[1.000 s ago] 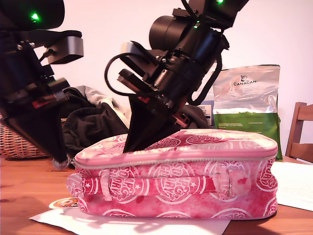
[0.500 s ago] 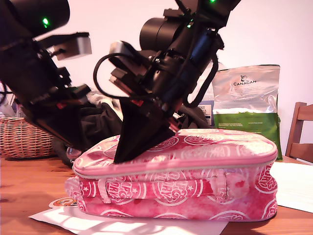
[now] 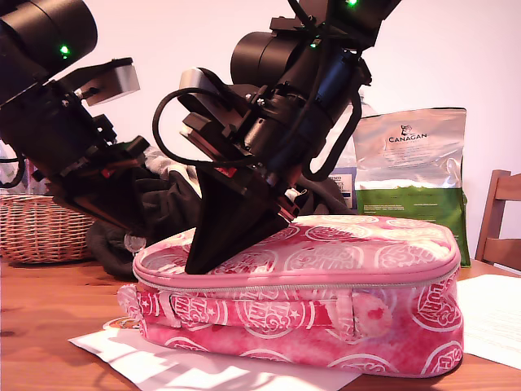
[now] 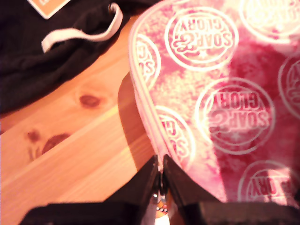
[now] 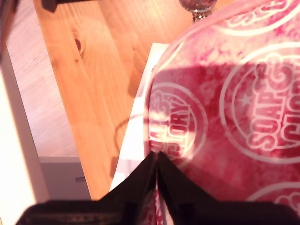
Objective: Open the zipper in the zip bag in front of you
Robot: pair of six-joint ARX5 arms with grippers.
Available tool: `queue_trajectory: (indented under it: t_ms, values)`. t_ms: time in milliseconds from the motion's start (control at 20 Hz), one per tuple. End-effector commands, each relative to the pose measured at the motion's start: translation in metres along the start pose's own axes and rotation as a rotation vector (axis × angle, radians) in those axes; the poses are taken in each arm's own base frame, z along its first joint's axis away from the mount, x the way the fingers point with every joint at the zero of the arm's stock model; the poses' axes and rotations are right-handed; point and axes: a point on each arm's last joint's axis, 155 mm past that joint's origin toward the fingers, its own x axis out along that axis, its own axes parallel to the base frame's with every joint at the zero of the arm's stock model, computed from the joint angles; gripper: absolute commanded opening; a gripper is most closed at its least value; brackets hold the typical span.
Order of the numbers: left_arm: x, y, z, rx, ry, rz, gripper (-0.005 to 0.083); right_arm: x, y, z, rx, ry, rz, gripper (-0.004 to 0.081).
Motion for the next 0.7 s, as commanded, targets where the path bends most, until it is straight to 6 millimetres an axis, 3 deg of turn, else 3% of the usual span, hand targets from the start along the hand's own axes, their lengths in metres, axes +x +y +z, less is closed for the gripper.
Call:
queue_trajectory:
  t_ms: [0,400,650]
  values:
    - [-0.002,0.014,0.015,-0.005,-0.053,0.038,-0.0021,0.031,0.003,-0.058,0.066,0.177,0.036,-0.0013]
    - [-0.005,0.039,0.023,-0.039,-0.098,0.087,-0.0021,0.034,0.003,-0.071,0.077,0.2,0.038,-0.0013]
    - [-0.002,0.038,0.018,-0.048,-0.084,0.063,-0.0021,0.034,0.003,-0.071,0.077,0.199,0.037,-0.0013]
